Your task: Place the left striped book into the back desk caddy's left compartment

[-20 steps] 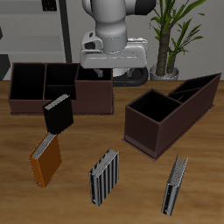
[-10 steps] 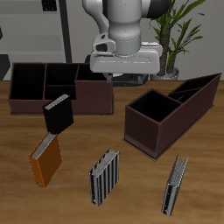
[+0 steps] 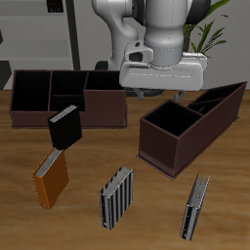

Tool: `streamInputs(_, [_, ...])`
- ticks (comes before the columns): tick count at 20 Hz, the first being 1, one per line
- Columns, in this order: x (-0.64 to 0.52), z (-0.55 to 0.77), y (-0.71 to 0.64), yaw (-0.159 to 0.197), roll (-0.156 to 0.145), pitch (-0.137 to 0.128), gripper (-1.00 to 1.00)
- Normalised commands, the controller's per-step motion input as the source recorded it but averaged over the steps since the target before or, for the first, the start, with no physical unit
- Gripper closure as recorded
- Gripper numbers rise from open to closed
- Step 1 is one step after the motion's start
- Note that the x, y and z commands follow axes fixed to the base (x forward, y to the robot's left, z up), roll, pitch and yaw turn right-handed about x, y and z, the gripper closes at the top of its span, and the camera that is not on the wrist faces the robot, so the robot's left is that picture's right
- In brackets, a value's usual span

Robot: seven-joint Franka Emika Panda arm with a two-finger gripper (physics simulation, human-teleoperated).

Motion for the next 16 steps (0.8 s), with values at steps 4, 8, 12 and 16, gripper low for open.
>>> streamInputs(4, [0.42, 0.04, 0.46, 0.016, -0.042, -0.023, -1.00])
streamInputs(8, [0.42, -0.02, 0.31, -0.016, -0.003, -0.027, -1.00])
streamInputs(12, [0.52, -0.23, 0.25, -0.015, 0.012, 0.046, -1.00])
streamInputs(16, [0.22, -0.14, 0.13, 0.006, -0.010, -0.011, -1.00])
